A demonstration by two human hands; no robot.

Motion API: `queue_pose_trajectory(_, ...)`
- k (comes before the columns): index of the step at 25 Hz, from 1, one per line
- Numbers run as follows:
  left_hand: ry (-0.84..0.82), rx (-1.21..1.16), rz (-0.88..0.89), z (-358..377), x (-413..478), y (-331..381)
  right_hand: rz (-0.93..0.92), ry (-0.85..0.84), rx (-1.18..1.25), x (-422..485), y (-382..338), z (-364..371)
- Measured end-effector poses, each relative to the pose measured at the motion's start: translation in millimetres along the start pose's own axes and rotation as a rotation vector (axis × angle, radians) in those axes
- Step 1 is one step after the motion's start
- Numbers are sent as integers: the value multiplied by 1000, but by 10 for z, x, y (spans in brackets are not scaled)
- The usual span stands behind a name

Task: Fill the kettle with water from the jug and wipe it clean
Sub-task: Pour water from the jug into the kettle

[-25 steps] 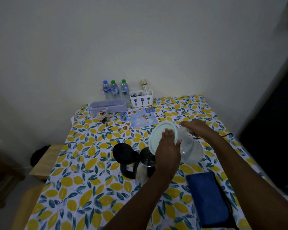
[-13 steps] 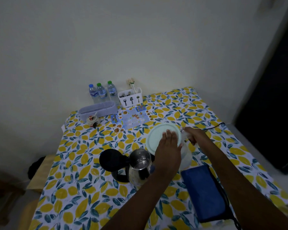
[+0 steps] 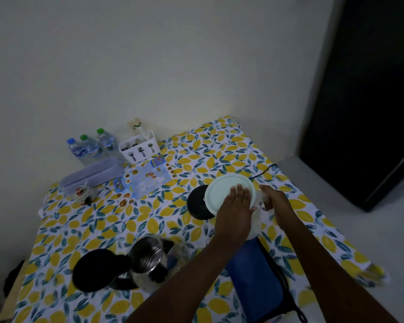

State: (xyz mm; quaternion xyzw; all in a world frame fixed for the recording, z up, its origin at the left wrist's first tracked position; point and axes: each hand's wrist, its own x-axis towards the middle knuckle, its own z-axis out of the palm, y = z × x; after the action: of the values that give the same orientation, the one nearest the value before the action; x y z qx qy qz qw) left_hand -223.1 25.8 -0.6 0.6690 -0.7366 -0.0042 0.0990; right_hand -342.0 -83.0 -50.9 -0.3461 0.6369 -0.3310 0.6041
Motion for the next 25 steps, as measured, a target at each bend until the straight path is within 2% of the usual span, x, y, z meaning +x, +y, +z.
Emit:
queue_pose_trajectory(2,-51,-10,39,139,218,112,73,35,-42,175,-52,-175)
queue_pose_trajectory(4,-132,-32,83,219,418,177,3,68,2,315,-7,-321)
queue_pose_trajectory(6,-104,-2,124,310,582,215,-65,80,53,402,52,-463)
queue_pose_trajectory(8,-107,27,153,377,706,248,-135,31,110,492,108,-556)
queue_pose_trajectory(12,-226,64,148,538,903,268,-189,-37,138,671,140,-649)
queue_pose_trajectory(20,-80,86,224,667,867,406,-252,-87,126,779,265,-827)
queue_pose_trajectory(23,-69,80,197,619,848,394,-298,-5,66,741,256,-819)
queue_pose_trajectory(25,-101,7,240,591,852,378,-413,54,-49,672,266,-832)
